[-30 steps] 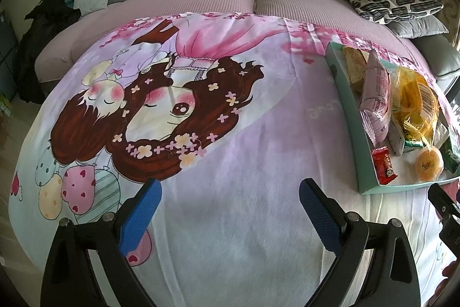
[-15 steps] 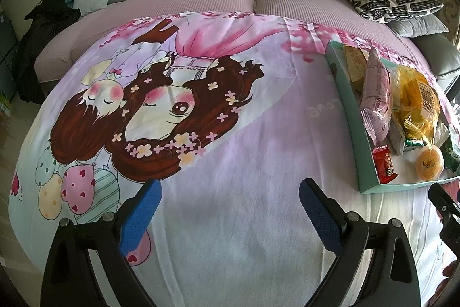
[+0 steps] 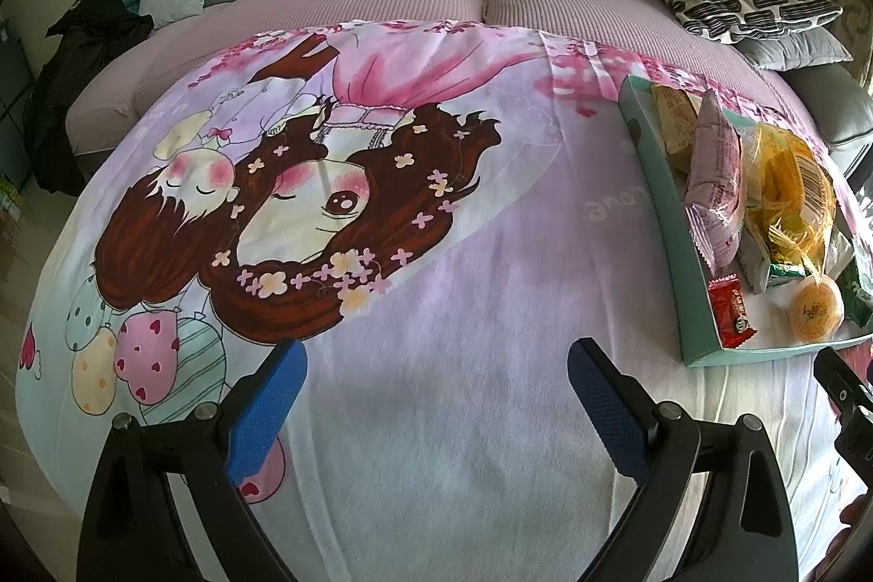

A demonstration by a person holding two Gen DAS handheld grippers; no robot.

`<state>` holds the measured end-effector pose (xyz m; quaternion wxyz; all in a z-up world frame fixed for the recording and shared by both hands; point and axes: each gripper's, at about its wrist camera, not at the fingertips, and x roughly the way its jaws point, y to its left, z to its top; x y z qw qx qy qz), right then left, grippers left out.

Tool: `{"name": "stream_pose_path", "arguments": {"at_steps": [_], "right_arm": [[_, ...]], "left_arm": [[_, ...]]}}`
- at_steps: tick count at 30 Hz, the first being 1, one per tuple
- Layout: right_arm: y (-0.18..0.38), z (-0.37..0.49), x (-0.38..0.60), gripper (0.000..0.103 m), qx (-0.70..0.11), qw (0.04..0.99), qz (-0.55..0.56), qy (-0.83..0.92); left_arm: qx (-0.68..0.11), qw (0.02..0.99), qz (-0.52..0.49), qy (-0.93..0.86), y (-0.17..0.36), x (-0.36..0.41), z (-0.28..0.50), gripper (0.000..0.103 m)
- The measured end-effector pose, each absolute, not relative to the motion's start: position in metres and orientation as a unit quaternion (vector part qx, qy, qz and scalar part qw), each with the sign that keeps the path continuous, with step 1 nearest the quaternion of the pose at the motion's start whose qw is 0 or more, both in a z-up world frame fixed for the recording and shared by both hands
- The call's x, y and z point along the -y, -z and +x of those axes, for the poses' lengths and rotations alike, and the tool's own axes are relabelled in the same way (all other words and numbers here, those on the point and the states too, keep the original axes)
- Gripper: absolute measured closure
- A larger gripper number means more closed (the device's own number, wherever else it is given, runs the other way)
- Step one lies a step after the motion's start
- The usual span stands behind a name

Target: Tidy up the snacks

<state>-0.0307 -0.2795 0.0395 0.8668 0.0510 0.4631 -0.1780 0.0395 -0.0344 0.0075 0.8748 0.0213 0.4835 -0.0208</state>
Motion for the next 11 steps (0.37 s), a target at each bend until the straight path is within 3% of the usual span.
{"name": "stream_pose_path", "arguments": {"at_steps": [11], "right_arm": [[-0.0387,-0.0310,0.2801,0.000,-0.463,0.867,0.051,0.178]], "left_arm": [[-0.475,0.879,0.028,0.023,-0.0110,0.0363,0.0377,0.006]]}}
